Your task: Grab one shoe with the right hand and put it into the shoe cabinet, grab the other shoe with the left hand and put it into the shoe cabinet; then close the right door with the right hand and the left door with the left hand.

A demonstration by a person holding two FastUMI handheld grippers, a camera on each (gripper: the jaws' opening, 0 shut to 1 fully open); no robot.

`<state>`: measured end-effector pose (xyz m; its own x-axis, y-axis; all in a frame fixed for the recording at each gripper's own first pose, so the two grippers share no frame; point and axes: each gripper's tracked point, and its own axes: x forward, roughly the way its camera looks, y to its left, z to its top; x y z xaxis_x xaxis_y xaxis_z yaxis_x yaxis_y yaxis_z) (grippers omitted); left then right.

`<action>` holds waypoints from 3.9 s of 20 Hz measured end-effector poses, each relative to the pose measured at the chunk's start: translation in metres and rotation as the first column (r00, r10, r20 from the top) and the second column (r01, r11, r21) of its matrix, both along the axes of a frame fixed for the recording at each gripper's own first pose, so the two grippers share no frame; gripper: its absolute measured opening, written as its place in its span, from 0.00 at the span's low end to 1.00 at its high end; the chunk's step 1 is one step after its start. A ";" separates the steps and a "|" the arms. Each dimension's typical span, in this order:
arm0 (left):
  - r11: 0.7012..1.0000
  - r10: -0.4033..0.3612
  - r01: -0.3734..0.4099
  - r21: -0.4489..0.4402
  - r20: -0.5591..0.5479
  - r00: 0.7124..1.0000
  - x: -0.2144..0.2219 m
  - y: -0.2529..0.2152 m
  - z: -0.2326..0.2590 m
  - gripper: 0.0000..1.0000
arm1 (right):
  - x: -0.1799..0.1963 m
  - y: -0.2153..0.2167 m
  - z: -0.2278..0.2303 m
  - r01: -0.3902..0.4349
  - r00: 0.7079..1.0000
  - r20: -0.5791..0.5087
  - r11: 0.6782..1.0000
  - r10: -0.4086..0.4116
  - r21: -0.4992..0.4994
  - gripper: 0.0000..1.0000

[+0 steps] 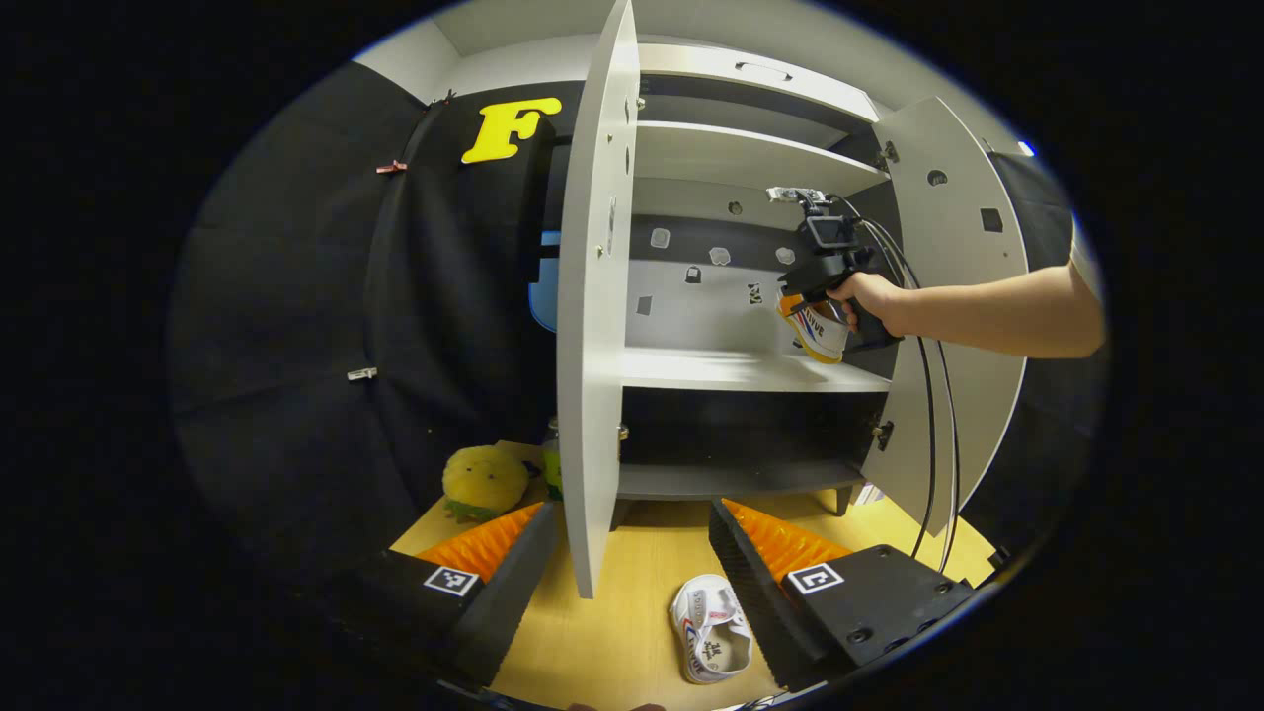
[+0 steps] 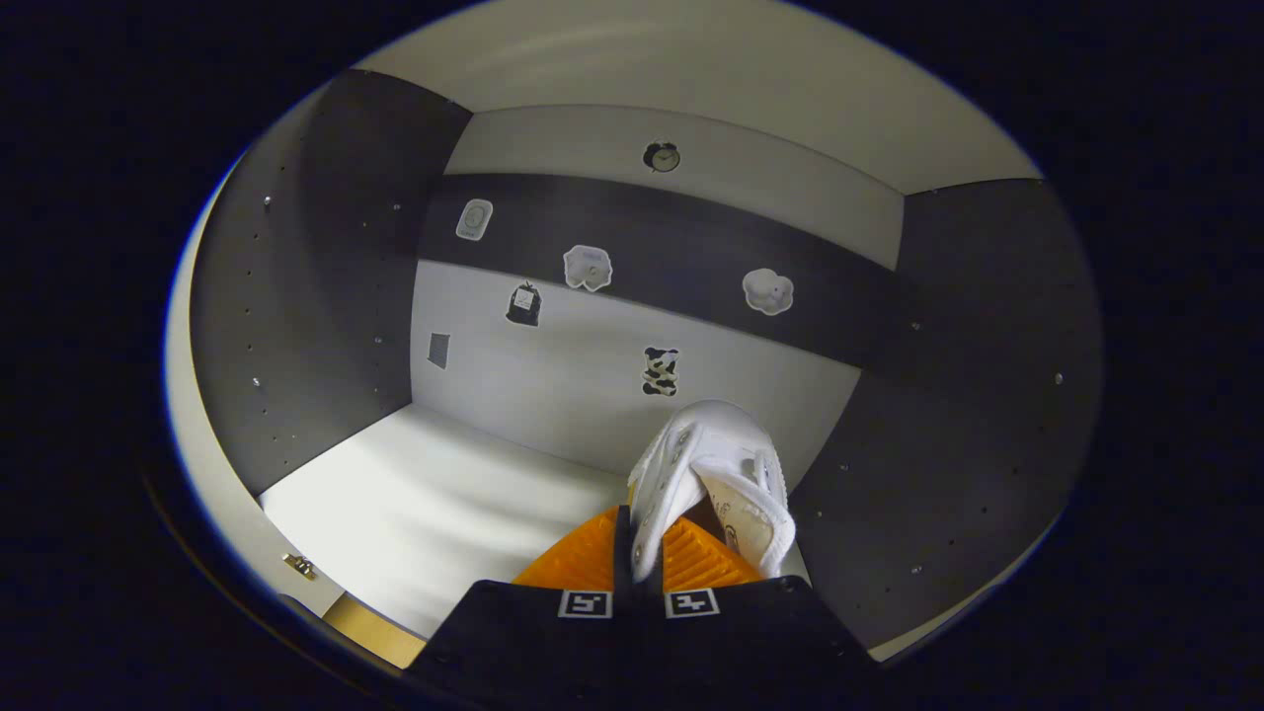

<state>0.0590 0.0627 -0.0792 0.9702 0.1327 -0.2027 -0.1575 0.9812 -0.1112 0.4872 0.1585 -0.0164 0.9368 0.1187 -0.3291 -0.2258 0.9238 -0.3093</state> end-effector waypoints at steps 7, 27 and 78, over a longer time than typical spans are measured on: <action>0.996 0.079 -0.079 -0.030 -0.008 0.997 -0.007 0.016 -0.002 0.97 | 0.027 0.006 -0.055 0.052 0.985 -0.167 0.999 -0.052 -0.009 0.05; 0.999 0.014 -0.014 -0.032 -0.015 1.000 -0.022 -0.017 -0.004 0.98 | -0.077 0.013 0.005 -0.008 0.999 -0.036 0.974 0.017 0.226 1.00; 0.963 -0.226 0.269 0.001 -0.539 0.812 0.082 -0.085 -0.299 0.10 | -0.479 -0.196 -0.149 0.297 0.940 -0.223 0.939 -0.257 0.171 0.99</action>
